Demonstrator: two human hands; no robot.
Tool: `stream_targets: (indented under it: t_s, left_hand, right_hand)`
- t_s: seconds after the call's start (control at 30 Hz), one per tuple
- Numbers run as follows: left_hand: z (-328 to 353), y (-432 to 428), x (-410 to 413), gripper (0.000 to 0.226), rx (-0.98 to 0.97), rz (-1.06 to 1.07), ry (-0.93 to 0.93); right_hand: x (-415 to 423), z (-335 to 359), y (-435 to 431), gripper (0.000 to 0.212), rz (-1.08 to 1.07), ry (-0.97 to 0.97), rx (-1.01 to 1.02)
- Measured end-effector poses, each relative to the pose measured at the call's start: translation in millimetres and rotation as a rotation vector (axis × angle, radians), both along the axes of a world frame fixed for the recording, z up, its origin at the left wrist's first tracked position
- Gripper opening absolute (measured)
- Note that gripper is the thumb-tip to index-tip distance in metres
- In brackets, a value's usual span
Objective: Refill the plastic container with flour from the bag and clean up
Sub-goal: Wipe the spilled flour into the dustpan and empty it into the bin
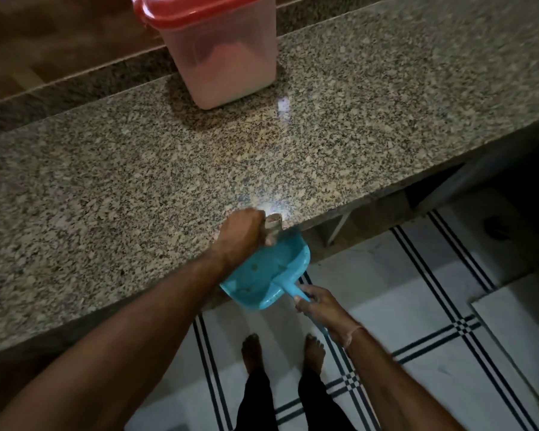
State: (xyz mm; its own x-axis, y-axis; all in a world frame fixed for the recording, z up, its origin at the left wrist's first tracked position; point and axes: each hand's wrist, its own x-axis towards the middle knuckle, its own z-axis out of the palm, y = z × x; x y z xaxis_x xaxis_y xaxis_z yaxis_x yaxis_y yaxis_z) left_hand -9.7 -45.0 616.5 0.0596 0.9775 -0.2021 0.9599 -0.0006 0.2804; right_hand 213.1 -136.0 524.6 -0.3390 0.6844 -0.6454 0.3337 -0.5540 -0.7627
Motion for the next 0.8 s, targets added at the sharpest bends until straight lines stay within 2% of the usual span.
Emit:
stream_targets:
  t_s: [0.1, 0.17, 0.4, 0.53, 0.7, 0.8]
  left_hand:
    - [5.1, 15.7, 3.5, 0.020, -0.123, 0.102, -0.017]
    - [5.0, 14.8, 2.1, 0.022, -0.126, 0.166, -0.071]
    - [0.2, -43.9, 7.4, 0.007, 0.091, 0.179, -0.156]
    - [14.5, -32.7, -11.4, 0.005, 0.147, 0.384, -0.308]
    - [5.5, -18.6, -22.1, 0.028, -0.033, 0.556, -0.035]
    - [1.9, -12.3, -3.4, 0.026, -0.044, 0.540, -0.059]
  right_hand:
    - [-0.6, 1.0, 2.0, 0.012, 0.028, 0.003, -0.001]
    - [0.3, 3.4, 2.6, 0.014, 0.035, 0.000, 0.005]
    - [11.2, -0.5, 6.7, 0.018, 0.045, -0.010, 0.020]
    - [15.0, -1.2, 10.0, 0.022, 0.053, -0.001, 0.058]
    - [17.4, -7.4, 6.9, 0.023, 0.053, 0.001, 0.068]
    - [16.8, -12.2, 3.5, 0.022, 0.065, -0.011, 0.060]
